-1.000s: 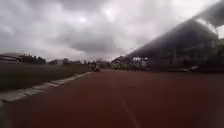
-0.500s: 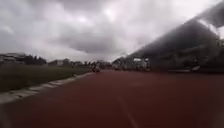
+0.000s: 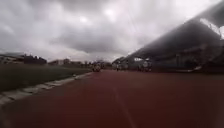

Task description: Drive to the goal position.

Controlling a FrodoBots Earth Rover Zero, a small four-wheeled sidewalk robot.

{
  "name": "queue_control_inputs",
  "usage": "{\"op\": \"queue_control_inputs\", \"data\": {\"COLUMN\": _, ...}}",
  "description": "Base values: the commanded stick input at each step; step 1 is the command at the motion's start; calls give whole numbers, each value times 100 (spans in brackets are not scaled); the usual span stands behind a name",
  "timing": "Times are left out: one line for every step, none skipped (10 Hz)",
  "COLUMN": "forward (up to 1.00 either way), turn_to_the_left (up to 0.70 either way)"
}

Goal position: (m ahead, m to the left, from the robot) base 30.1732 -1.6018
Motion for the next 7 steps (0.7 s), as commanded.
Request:
{"op": "queue_control_inputs", "data": {"forward": 50, "turn_to_the_left": 2}}
{"op": "queue_control_inputs", "data": {"forward": 50, "turn_to_the_left": 2}}
{"op": "queue_control_inputs", "data": {"forward": 50, "turn_to_the_left": 2}}
{"op": "queue_control_inputs", "data": {"forward": 50, "turn_to_the_left": 2}}
{"op": "queue_control_inputs", "data": {"forward": 50, "turn_to_the_left": 2}}
{"op": "queue_control_inputs", "data": {"forward": 50, "turn_to_the_left": 2}}
{"op": "queue_control_inputs", "data": {"forward": 50, "turn_to_the_left": 2}}
